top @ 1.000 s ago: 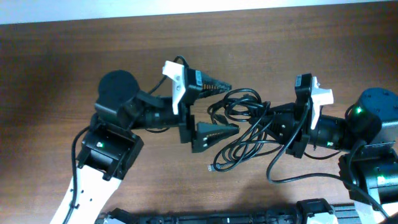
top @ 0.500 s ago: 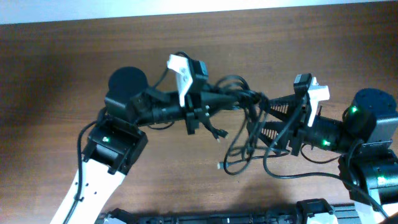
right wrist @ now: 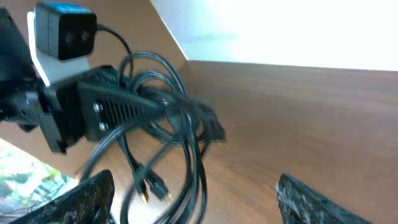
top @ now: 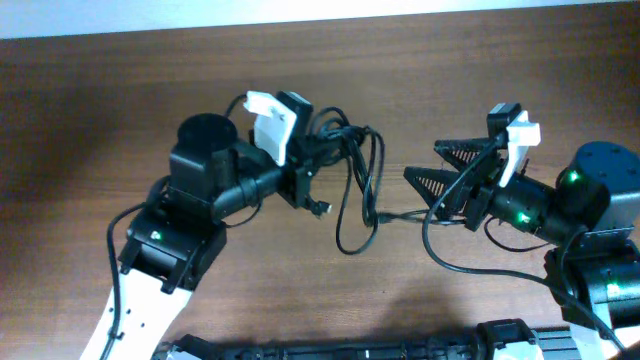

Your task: Untangle cables

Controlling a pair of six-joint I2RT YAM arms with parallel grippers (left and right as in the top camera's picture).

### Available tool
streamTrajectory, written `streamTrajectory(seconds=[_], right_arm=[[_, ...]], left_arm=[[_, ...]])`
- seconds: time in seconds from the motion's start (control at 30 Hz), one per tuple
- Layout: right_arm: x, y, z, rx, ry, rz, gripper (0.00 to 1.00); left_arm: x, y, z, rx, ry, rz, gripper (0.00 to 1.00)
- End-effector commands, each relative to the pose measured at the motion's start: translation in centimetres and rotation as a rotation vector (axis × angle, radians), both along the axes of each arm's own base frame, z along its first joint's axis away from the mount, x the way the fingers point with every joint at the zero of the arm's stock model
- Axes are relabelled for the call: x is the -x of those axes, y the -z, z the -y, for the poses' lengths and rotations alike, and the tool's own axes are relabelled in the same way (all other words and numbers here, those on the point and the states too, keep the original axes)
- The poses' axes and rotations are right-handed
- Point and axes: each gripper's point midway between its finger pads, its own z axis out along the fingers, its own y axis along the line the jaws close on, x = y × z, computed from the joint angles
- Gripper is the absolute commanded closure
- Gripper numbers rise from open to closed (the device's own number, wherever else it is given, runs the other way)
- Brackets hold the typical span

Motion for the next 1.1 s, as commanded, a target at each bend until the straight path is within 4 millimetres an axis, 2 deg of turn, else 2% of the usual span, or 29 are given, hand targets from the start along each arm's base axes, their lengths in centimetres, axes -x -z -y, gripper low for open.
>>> streamTrajectory(seconds=[0.0, 0.07, 0.17, 0.23, 0.33, 0.37, 0.5, 0.6, 0.67, 0.77, 0.87, 0.97, 1.07], right_arm=[[0.2, -0.7, -0.1, -0.019, -0.006, 0.01, 0.18], [-0.8, 0.1, 0.9, 0.01, 0.077, -0.013, 0.18], [-2.4, 1.9, 3.3, 0.078, 0.254, -0.063, 0.17], [-2.4, 1.9, 3.4, 0.079, 0.258, -0.063, 0.15], [-1.3, 1.6, 1.9, 0.044, 0.157, -0.069, 0.15], [-1.1, 1.6, 1.7, 0.038, 0.137, -0.076, 0.16], [-0.8, 2.2, 1.7, 0.044, 0.136, -0.103, 0.15], [-0.7, 2.7, 1.8, 0.084, 0.13, -0.089, 0.16], [-1.2, 3.7, 2.9, 0.121, 0.204, -0.121, 0.15], [-2.1, 6.4, 5.9, 0.224, 0.38, -0.209, 0.15], [-1.9, 8.8, 8.3, 0.319, 0.498, -0.3, 0.15], [-1.2, 10.1, 9.3, 0.366, 0.541, -0.356, 0.15], [-1.1, 10.3, 9.4, 0.371, 0.543, -0.366, 0.15]], left_arm=[[1.4, -1.1, 1.3, -0.081, 0.074, 0.167, 1.0], [-0.1, -0.3, -0.1, -0.14, -0.044, 0.167, 1.0], [-1.9, 0.8, -3.7, -0.26, -0.258, 0.16, 1.0], [-2.1, 0.7, -4.7, -0.27, -0.315, 0.154, 1.0], [-1.9, 0.3, -4.2, -0.185, -0.324, 0.096, 1.0], [-1.1, -0.2, -2.8, -0.138, -0.242, 0.092, 1.0], [1.9, -3.2, 0.9, 0.014, 0.024, 0.137, 1.0], [3.9, -5.3, 2.4, 0.097, 0.169, 0.19, 1.0], [4.8, -6.1, 2.9, 0.129, 0.233, 0.215, 1.0], [6.0, -7.3, 3.4, 0.167, 0.308, 0.252, 1.0], [6.4, -7.8, 3.1, 0.174, 0.307, 0.269, 1.0], [6.8, -8.8, 2.3, 0.183, 0.291, 0.3, 1.0], [6.7, -9.7, 0.6, 0.187, 0.241, 0.333, 1.0]])
